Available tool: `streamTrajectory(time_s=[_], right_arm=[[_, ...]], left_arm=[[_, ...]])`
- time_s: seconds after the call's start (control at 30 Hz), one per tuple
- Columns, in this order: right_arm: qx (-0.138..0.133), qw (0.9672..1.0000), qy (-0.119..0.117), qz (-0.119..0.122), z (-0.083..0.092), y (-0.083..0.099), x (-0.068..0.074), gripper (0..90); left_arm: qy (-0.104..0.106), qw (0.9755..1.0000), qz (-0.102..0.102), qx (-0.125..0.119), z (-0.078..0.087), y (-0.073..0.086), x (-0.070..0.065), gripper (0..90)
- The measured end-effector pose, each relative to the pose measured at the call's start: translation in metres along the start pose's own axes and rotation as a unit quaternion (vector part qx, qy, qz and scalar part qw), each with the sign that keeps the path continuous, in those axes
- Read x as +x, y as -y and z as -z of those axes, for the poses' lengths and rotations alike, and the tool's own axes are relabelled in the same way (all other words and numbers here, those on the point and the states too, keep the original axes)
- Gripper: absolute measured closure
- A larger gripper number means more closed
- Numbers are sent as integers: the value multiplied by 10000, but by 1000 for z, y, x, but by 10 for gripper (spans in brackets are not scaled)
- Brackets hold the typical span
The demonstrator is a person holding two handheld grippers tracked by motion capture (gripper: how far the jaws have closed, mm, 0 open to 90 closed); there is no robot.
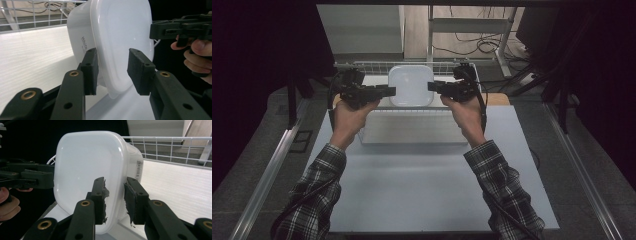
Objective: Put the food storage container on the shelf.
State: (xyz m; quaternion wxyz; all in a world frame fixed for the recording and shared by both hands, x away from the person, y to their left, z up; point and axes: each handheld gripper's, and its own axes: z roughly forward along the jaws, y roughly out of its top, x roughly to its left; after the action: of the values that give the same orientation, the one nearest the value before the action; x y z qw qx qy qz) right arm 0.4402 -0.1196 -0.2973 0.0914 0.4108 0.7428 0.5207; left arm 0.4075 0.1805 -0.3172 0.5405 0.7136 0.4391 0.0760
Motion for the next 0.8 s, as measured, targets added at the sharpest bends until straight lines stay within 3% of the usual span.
streamTrajectory(time_s=[0.27, 0.43, 0.63, 0.8], right_arm=[[18, 9999, 98, 102, -7, -3, -1, 642], [26, 9999, 115, 112, -11, -4, -3, 611], [62, 9984, 440, 362, -18, -5, 1, 576], [47, 9980, 522, 361, -23, -7, 1, 574]], left_arm=[[-155, 9998, 31, 110, -7, -1, 5, 643], [-139, 9998, 128, 79, -9, -2, 7, 639], [-236, 9996, 161, 36, -13, -5, 10, 554], [-345, 9992, 183, 25, -16, -11, 13, 521]])
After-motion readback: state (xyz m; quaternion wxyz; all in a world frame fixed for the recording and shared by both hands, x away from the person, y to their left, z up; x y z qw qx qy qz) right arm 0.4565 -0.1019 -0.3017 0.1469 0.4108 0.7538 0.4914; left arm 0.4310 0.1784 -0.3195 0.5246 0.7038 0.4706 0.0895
